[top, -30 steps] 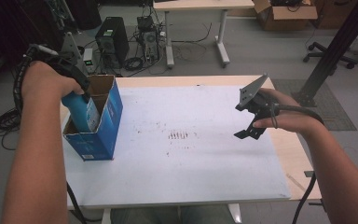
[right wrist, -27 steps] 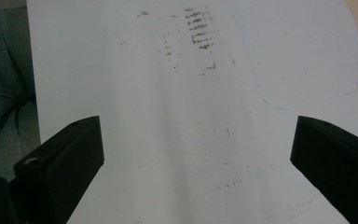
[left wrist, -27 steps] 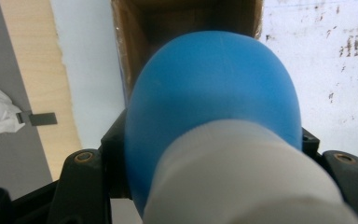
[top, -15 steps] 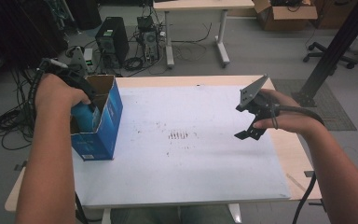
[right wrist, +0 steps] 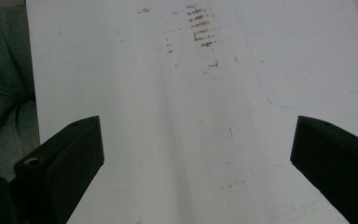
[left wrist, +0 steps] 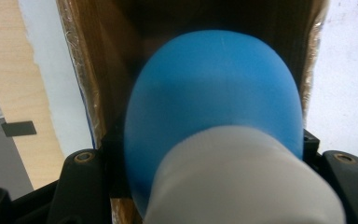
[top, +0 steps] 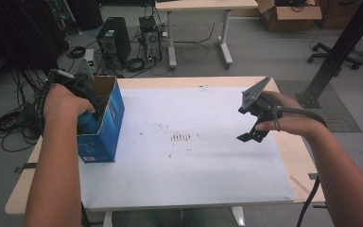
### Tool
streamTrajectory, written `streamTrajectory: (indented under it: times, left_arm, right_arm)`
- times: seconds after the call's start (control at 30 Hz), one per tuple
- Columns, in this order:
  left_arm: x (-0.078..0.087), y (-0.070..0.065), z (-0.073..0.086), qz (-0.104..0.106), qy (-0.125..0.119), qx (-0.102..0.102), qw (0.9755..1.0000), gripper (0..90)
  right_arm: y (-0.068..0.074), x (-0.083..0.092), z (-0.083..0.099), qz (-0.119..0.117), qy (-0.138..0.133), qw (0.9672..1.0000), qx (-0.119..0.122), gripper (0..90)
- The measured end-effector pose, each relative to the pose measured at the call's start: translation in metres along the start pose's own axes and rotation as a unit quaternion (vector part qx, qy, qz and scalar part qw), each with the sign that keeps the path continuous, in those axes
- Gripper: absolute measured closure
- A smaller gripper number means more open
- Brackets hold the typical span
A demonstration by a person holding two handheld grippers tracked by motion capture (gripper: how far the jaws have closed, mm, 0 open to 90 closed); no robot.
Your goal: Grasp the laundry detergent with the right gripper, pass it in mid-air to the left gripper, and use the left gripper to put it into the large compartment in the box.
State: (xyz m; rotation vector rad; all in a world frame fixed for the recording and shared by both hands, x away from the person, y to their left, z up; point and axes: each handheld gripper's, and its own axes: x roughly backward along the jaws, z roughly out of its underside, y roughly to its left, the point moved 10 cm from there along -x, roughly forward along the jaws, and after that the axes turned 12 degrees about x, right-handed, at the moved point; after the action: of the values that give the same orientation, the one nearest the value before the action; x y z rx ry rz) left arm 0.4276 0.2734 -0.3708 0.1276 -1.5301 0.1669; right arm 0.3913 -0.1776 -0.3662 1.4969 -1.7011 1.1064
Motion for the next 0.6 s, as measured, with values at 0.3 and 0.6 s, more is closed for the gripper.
streamTrajectory:
  times: [0.3, 0.6]
  left_arm:
    - [-0.013, 0.002, -0.001, -0.007, 0.007, -0.003, 0.9999, 38.2]
    - [-0.02, 0.004, -0.001, -0.005, 0.011, -0.003, 0.9999, 38.2]
  right_arm:
    - [0.0, 0.0, 0.0, 0.001, 0.0, 1.0, -0.001, 2.8]
    - [0.001, -0.001, 0.0, -0.001, 0.0, 1.0, 0.0, 2.8]
